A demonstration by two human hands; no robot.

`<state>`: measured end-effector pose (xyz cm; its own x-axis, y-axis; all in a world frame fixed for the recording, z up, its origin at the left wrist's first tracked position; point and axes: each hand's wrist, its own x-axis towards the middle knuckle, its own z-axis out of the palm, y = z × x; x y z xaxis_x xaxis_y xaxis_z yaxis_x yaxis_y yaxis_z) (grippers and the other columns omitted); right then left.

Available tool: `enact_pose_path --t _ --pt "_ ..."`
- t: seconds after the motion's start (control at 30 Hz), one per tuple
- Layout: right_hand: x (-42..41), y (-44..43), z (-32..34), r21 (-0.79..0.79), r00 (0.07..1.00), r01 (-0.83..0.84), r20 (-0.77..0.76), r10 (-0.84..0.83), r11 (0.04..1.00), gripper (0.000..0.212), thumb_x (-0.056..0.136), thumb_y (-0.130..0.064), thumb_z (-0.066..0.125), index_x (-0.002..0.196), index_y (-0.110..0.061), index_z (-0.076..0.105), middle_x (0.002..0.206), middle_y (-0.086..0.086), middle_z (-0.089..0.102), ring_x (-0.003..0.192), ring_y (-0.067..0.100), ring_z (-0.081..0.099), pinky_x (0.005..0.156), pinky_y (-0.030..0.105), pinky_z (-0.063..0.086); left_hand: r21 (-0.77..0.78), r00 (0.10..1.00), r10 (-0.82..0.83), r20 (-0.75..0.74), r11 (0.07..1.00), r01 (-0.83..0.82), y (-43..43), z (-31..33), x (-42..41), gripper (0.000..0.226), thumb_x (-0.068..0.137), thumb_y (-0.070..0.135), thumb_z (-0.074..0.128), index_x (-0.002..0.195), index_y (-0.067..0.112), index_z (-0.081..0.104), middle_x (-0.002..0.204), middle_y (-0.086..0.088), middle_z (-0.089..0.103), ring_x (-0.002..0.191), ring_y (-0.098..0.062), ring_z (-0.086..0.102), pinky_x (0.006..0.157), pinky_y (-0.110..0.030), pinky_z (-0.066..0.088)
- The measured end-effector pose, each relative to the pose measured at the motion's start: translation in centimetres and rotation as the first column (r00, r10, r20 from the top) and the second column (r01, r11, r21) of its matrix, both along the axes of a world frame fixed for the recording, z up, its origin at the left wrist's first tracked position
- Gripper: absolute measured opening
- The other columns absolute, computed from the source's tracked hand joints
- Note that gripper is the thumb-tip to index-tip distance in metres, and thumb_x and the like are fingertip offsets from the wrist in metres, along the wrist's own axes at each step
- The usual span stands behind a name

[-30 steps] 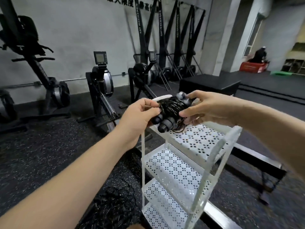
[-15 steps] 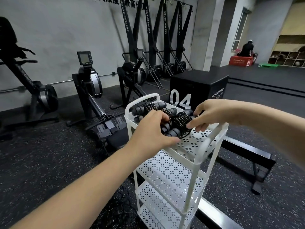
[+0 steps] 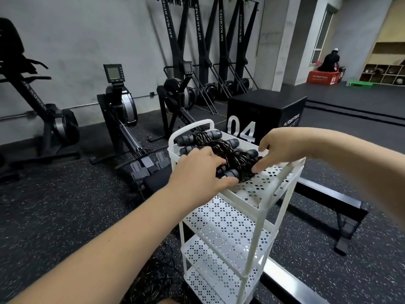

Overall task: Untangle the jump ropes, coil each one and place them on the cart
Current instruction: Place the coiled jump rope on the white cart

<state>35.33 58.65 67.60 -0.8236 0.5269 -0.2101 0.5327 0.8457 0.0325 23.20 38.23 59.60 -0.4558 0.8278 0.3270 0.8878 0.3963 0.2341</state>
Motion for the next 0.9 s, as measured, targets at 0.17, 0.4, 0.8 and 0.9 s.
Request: enact_pose_path --t 0.17,0.4,0.8,0.9 --pt "0.8 -1.5 1.9 0.059 0.992 -0.037 -0.115 0.043 0.998 0.095 0.072 -0.081 0.08 0.143 -0.02 0.062 0.099 -0.011 0.07 0.081 0.007 0.063 0.077 0.033 0.053 0.129 0.992 -0.043 0.12 0.991 0.028 -1.8 -0.8 -0.3 0.065 0.094 0.069 0.065 0.147 0.03 0.064 0.127 0.013 0.056 0.124 -0.012 0.051 0.104 -0.04 0.048" --pt "-0.5 -9.1 1.8 0.027 0.894 -0.189 -0.408 0.184 0.982 0.056 0.09 -0.066 0.074 0.134 -0.033 0.065 0.109 -0.015 0.07 0.091 0.009 0.064 0.069 0.027 0.045 0.243 0.98 0.015 0.2 0.968 -0.065 -6.3 -2.2 -2.6 0.042 0.098 0.056 0.069 0.13 0.03 0.069 0.114 0.016 0.063 0.105 -0.003 0.058 0.092 -0.028 0.049" --pt "-12.0 -22.9 -13.6 -0.273 0.86 -0.388 -0.451 0.239 0.881 0.038 0.098 -0.05 0.071 0.125 -0.024 0.07 0.109 -0.004 0.074 0.1 0.019 0.068 0.091 0.04 0.058 -0.034 0.716 0.341 0.609 0.913 -0.406 -20.2 -17.8 -10.9 0.007 0.098 0.042 0.073 0.092 0.039 0.076 0.085 0.011 0.078 0.076 -0.01 0.071 0.064 -0.029 0.051" --pt "-15.3 -24.3 -19.6 -0.358 0.873 -0.37 -0.449 0.189 0.857 0.034 0.098 -0.043 0.072 0.125 -0.023 0.071 0.105 -0.006 0.075 0.098 0.018 0.068 0.088 0.038 0.057 -0.107 0.609 0.406 0.681 0.878 -0.466 -22.9 -22.7 -13.1 0.006 0.096 0.043 0.074 0.094 0.039 0.078 0.087 0.014 0.079 0.083 -0.012 0.073 0.073 -0.033 0.055"
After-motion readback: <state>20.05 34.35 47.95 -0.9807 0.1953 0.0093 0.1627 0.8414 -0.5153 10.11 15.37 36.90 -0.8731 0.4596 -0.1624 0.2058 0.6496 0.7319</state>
